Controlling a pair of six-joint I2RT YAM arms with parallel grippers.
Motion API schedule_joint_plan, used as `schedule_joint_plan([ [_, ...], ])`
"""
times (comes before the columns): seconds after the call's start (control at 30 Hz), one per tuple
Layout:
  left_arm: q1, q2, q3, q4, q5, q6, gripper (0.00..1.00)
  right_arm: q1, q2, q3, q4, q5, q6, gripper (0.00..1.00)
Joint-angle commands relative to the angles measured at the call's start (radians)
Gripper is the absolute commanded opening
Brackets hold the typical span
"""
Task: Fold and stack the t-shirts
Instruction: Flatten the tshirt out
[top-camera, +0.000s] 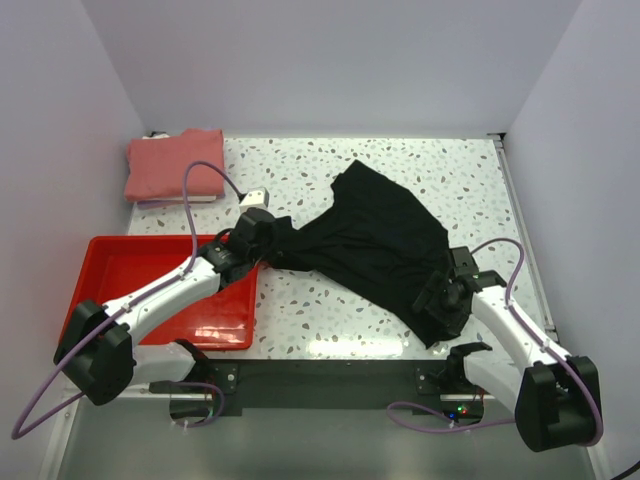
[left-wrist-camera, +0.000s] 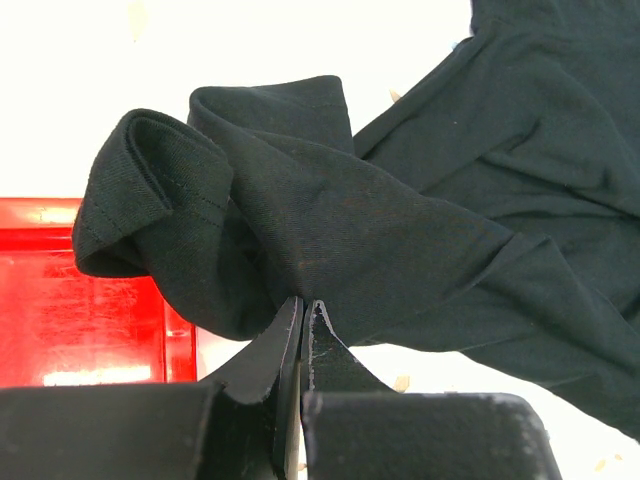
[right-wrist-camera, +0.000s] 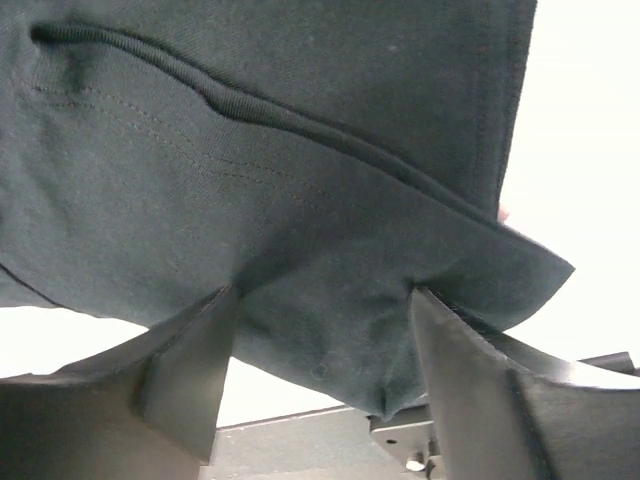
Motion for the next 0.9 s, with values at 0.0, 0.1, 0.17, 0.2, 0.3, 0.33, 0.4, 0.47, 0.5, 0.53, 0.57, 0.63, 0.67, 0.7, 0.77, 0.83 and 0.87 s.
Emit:
schedule_joint_plan([
  [0.0, 0.007, -0.029, -0.001, 0.021, -0.026, -0.013, 0.00, -0.002, -0.008, -0.029, 0.054, -0.039, 0.014, 0.68],
  [0.1, 0.007, -0.029, -0.001, 0.023, -0.021, -0.012, 0.00, -0.002, -0.005, -0.042, 0.091, -0.068, 0.014, 0.52],
  [0.17, 0.007, -0.030, -0.004, 0.027, -0.012, -0.010, 0.00, -0.002, 0.002, -0.045, 0.104, -0.076, 0.014, 0.47],
  [0.2, 0.007, -0.029, -0.003, 0.031, -0.009, -0.010, 0.00, -0.002, 0.004, -0.046, 0.114, -0.079, 0.010, 0.42],
  [0.3, 0.007, -0.029, -0.004, 0.028, -0.007, -0.010, 0.00, -0.002, 0.002, -0.039, 0.114, -0.086, 0.004, 0.28],
  [0.33, 0.007, -0.030, -0.004, 0.028, -0.007, -0.010, 0.00, -0.002, -0.005, -0.028, 0.107, -0.080, -0.001, 0.26],
  [0.4, 0.007, -0.032, -0.004, 0.028, -0.007, -0.010, 0.00, -0.002, -0.016, -0.011, 0.070, -0.062, -0.018, 0.26],
  [0.47, 0.007, -0.032, -0.004, 0.029, -0.007, -0.010, 0.00, -0.002, -0.034, 0.013, 0.041, -0.033, -0.027, 0.27],
  [0.5, 0.007, -0.032, -0.004, 0.029, -0.006, -0.010, 0.00, -0.002, -0.040, 0.020, 0.013, -0.025, -0.036, 0.27],
  [0.53, 0.007, -0.032, -0.004, 0.031, -0.006, -0.010, 0.00, -0.002, -0.047, 0.032, 0.001, -0.022, -0.038, 0.28],
  [0.57, 0.009, -0.030, -0.003, 0.028, -0.006, -0.010, 0.00, -0.002, -0.056, 0.035, -0.008, -0.020, -0.041, 0.28],
  [0.63, 0.007, -0.030, -0.003, 0.029, -0.004, -0.009, 0.00, -0.002, -0.062, 0.046, -0.031, -0.019, -0.045, 0.31],
  [0.67, 0.007, -0.030, -0.003, 0.029, -0.004, -0.010, 0.00, -0.002, -0.067, 0.049, -0.039, -0.031, -0.047, 0.32],
  [0.7, 0.007, -0.030, -0.003, 0.029, -0.006, -0.010, 0.00, -0.002, -0.067, 0.052, -0.056, -0.040, -0.052, 0.33],
  [0.77, 0.009, -0.030, -0.003, 0.029, -0.006, -0.009, 0.00, 0.000, -0.071, 0.058, -0.068, -0.057, -0.053, 0.35],
  [0.83, 0.007, -0.030, -0.003, 0.029, -0.007, -0.010, 0.00, 0.000, -0.068, 0.069, -0.093, -0.080, -0.064, 0.37],
  [0.87, 0.009, -0.030, -0.004, 0.028, -0.007, -0.010, 0.00, 0.000, -0.067, 0.076, -0.106, -0.080, -0.074, 0.39],
])
